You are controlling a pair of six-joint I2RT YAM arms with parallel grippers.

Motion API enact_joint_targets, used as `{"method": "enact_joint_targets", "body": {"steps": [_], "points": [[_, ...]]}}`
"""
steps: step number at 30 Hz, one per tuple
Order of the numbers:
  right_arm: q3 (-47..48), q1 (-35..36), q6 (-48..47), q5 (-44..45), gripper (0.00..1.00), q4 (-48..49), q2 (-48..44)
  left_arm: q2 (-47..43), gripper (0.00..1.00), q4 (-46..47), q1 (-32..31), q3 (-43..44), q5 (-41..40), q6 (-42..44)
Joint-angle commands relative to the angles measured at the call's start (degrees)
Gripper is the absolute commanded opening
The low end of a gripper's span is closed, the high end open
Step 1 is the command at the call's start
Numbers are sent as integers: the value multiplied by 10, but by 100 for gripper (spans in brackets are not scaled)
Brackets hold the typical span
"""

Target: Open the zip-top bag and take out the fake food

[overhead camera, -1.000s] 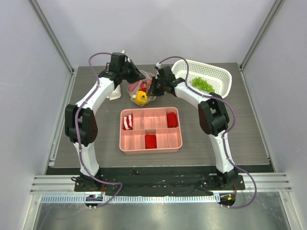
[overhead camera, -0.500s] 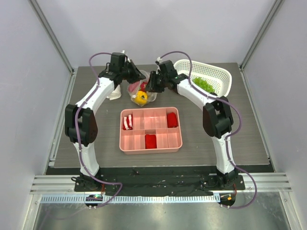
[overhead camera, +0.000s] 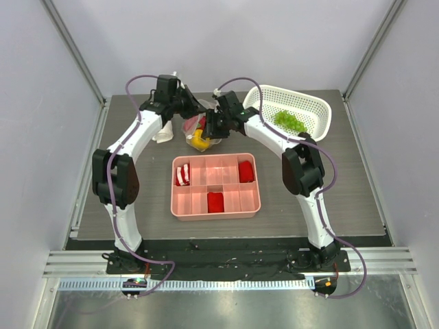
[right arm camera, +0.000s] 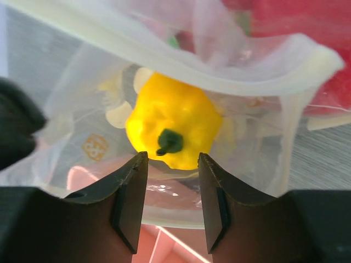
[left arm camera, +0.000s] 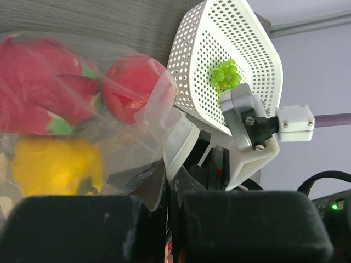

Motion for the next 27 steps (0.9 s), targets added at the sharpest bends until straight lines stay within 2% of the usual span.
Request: {"method": "enact_joint_targets", "body": {"steps": [1, 18, 22, 23, 26, 27], "points": [[15, 6, -28, 17, 48, -3, 2, -18, 0, 21, -6, -1, 18, -1], [3, 21, -9, 47, 35, 71, 17, -25, 0, 22, -10, -9, 15, -2], [8, 21, -13, 43, 18, 81, 17, -26, 0, 22, -10, -12, 14, -2], [8, 21, -9, 37, 10, 79, 15, -27, 0, 21, -10, -13, 14, -2], [-7, 21, -5, 37, 1, 77, -6, -27, 0, 21, -10, -11, 12, -2], [-19, 22, -6, 46, 1, 76, -11, -27, 0, 21, -11, -11, 12, -2]]}}
